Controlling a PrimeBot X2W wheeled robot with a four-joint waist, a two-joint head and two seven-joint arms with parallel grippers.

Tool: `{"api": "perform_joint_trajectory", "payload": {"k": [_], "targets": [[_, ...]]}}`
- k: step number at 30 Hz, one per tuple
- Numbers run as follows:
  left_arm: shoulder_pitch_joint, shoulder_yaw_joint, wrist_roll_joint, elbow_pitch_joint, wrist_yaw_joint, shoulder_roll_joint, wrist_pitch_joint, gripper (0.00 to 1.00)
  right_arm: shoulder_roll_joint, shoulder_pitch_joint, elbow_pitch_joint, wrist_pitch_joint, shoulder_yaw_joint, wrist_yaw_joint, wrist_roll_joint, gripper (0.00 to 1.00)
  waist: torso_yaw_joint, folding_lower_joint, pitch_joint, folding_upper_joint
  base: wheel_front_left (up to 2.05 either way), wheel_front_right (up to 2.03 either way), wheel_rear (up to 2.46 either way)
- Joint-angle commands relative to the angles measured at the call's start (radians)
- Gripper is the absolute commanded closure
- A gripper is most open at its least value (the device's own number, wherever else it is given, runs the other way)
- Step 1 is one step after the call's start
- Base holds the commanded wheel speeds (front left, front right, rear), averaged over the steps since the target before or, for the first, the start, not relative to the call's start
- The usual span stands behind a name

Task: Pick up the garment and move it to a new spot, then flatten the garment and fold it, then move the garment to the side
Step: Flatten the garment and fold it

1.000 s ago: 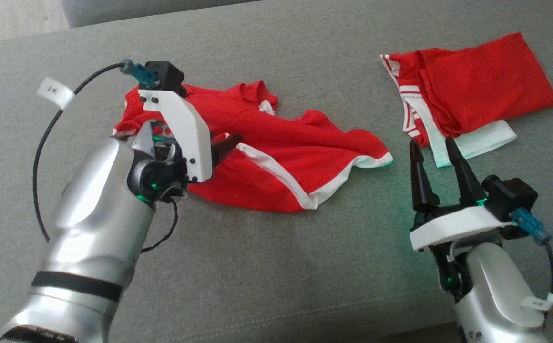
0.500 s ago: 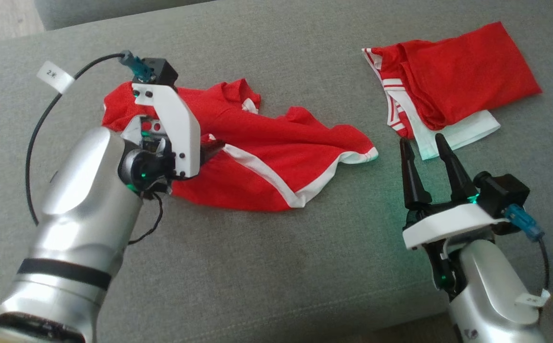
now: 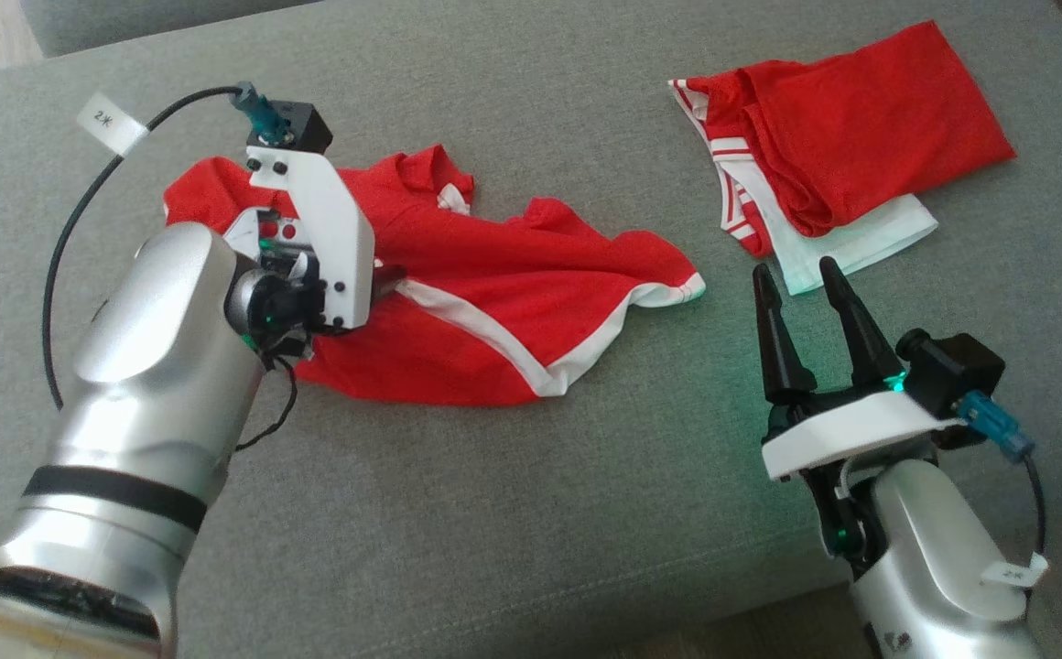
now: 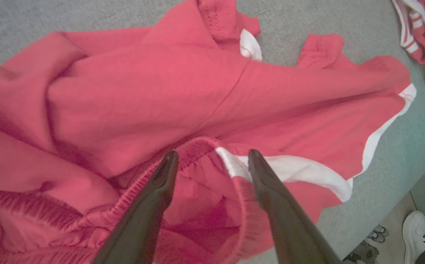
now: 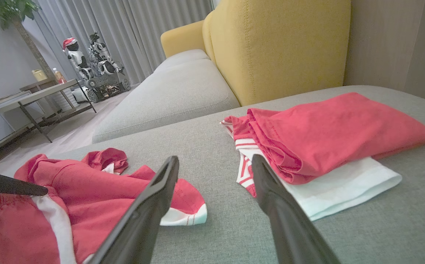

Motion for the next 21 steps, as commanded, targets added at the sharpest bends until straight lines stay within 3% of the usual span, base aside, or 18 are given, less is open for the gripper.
{"api": "perform_joint_trajectory", "payload": {"k": [1,2,3,4,5,6,7,13,21], "targets": [[-0.072,0.024,0.008,-0.019,-0.001,0.031,-0.003,0.0,0.0,-0.045,-0.029,-0.011,0.025,-0.001,0.009,0.0,-0.004,-0.0001,0.003,0.0,0.0,0.0,0.0],[-0.074,0.022,0.007,-0.014,-0.004,0.029,0.002,0.35,0.0,-0.046,-0.029,-0.011,0.025,-0.001,0.011,0.0,-0.006,-0.0001,0.005,0.0,0.0,0.0,0.0],[-0.077,0.018,0.006,-0.01,-0.006,0.028,0.007,0.56,0.0,-0.046,-0.029,-0.011,0.024,-0.001,0.012,0.0,-0.007,-0.0001,0.006,0.0,0.0,0.0,0.0],[-0.079,0.015,0.005,-0.006,-0.009,0.027,0.01,0.69,0.0,-0.047,-0.028,-0.011,0.022,-0.001,0.012,0.0,-0.007,-0.0001,0.006,0.0,0.0,0.0,0.0],[-0.08,0.013,0.003,-0.002,-0.011,0.025,0.015,0.93,0.0,-0.047,-0.028,-0.011,0.02,-0.001,0.012,0.0,-0.006,-0.0001,0.007,0.0,0.0,0.0,0.0],[-0.08,0.013,0.003,-0.002,-0.011,0.025,0.015,0.93,0.0,-0.047,-0.028,-0.011,0.02,-0.001,0.012,0.0,-0.006,-0.0001,0.007,0.0,0.0,0.0,0.0],[-0.08,0.01,0.001,0.002,-0.013,0.024,0.02,1.0,0.0,-0.047,-0.028,-0.011,0.018,-0.001,0.012,0.0,-0.005,-0.0001,0.007,0.0,0.0,0.0,0.0],[-0.079,0.006,-0.018,0.002,-0.028,0.015,0.021,1.0,0.0,-0.046,-0.023,-0.011,-0.01,-0.001,0.004,0.0,0.02,-0.0001,-0.005,0.0,0.0,0.0,0.0],[-0.047,0.033,-0.079,-0.053,-0.048,0.003,-0.04,1.0,0.0,-0.03,-0.004,-0.011,-0.041,-0.001,-0.019,0.0,0.106,-0.0001,-0.056,0.0,0.0,0.0,0.0]]}}
